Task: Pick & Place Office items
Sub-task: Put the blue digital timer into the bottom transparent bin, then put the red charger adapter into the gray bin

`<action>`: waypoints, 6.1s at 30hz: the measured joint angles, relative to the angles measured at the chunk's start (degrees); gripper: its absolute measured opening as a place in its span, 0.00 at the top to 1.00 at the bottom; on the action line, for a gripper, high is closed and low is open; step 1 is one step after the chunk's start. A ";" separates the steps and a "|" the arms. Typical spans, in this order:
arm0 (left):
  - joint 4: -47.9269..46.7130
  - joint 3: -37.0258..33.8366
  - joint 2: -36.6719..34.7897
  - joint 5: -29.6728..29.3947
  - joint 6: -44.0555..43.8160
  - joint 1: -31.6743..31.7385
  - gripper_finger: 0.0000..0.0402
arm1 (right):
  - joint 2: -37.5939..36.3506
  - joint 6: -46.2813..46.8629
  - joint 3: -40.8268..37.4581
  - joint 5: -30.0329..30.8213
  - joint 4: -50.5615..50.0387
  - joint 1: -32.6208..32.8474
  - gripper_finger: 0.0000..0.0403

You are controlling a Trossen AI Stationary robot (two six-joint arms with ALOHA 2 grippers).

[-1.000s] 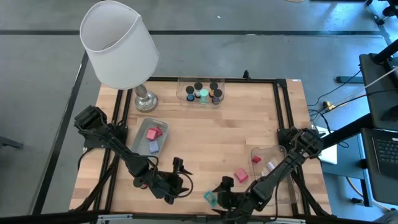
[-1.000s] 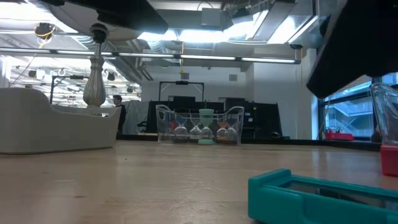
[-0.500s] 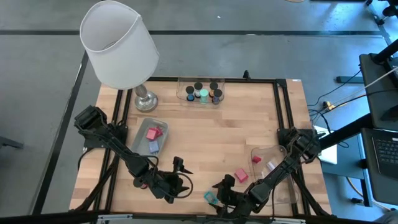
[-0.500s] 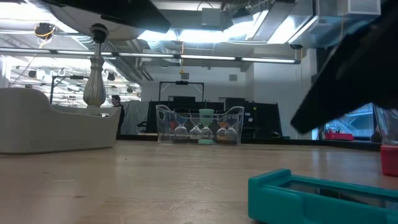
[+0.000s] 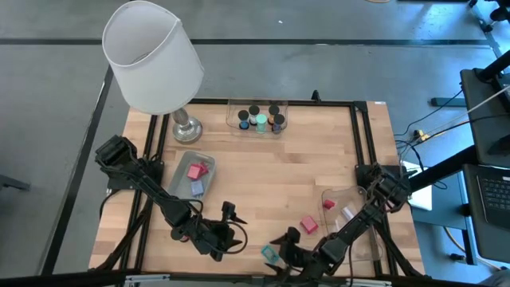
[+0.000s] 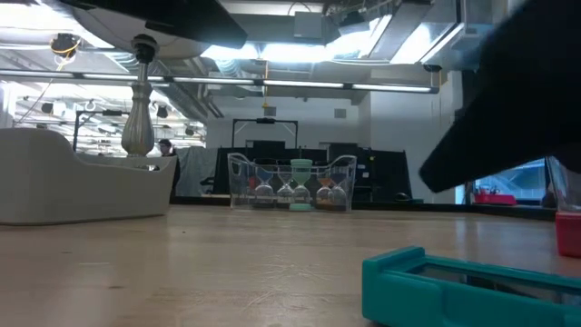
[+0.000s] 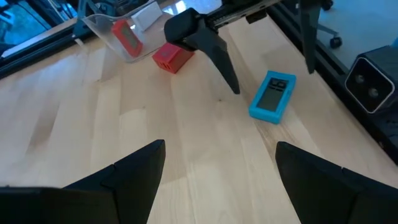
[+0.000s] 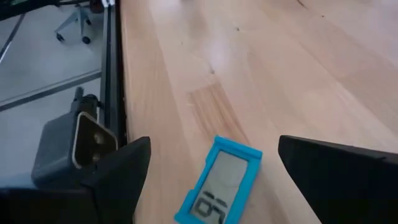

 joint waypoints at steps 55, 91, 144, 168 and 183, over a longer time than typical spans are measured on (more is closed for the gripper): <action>-4.72 0.00 0.00 5.53 -5.60 -0.81 0.24 | 8.26 4.50 9.01 -4.63 -10.44 0.48 0.63; 26.65 0.00 0.00 -16.22 14.78 1.86 0.24 | -24.81 28.41 8.91 -11.85 -82.32 7.63 0.62; 23.61 0.00 0.00 -16.15 9.49 4.42 0.24 | -26.75 65.75 -18.62 -38.89 -60.20 16.59 0.27; 24.04 0.00 0.00 -17.28 8.94 6.40 0.24 | -39.93 56.70 -14.04 -27.45 -61.28 12.79 0.27; 24.02 0.00 0.00 -24.61 8.98 5.52 0.24 | -36.98 23.24 -7.13 -15.33 -44.89 1.10 0.27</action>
